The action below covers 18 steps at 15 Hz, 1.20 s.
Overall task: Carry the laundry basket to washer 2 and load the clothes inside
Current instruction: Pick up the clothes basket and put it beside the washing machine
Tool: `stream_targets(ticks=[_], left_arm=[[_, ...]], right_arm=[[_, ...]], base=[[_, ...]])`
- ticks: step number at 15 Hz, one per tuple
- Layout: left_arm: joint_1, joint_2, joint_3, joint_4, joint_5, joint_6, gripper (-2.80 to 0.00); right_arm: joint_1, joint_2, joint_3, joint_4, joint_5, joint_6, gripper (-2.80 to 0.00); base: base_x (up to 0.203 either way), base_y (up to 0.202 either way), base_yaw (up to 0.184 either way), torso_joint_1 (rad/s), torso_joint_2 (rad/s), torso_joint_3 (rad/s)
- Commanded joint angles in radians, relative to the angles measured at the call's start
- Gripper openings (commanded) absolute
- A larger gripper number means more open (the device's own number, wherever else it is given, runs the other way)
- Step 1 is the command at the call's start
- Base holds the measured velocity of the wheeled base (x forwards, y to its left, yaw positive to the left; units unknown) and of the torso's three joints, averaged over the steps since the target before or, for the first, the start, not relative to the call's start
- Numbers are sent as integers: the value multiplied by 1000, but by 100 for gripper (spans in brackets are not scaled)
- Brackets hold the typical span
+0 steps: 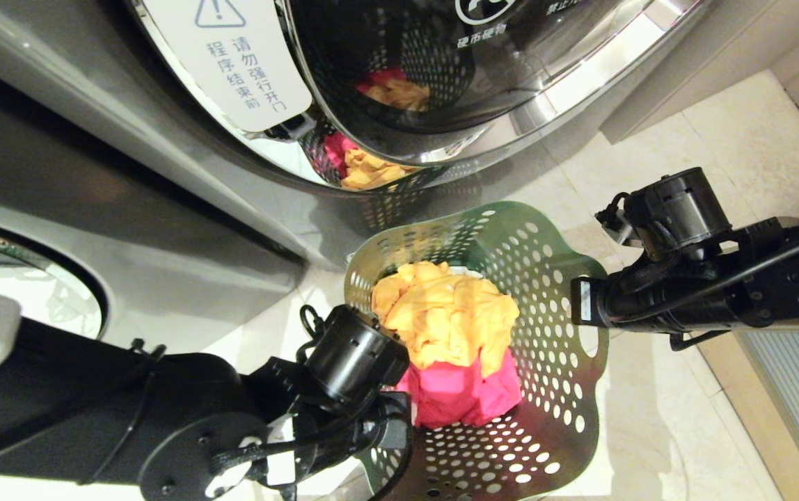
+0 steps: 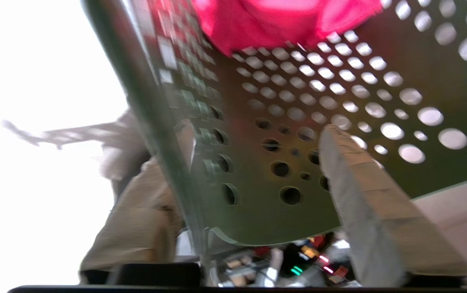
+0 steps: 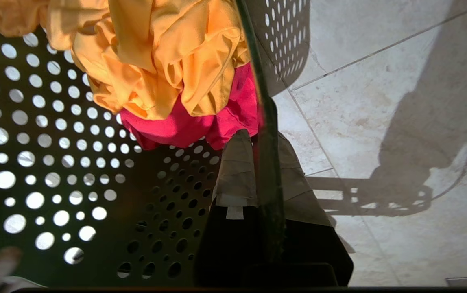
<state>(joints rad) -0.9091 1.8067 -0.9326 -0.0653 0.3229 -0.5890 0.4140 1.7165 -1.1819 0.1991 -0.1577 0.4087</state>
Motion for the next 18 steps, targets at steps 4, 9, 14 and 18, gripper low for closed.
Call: stream_targets(ticks=[4,9,14,18], left_arm=[[57,-143,82,50,76,38,0],[123,-245,175,51,109,98,0],[142,-325,254,53,111,103,0],[141,-307,272,54,110,108,0]], right_arm=[[2,46,15,-3,1,-59,-280],[1,80,-27,-11,0,-182,-280],[-14,136,-106,-64,-59,-307,-280],[-14,124,-110,-64,-62,-307,-280]], base=[[0,0,0,0,0,0],[0,0,0,0,0,0],[0,0,0,0,0,0],[0,0,0,0,0,0]])
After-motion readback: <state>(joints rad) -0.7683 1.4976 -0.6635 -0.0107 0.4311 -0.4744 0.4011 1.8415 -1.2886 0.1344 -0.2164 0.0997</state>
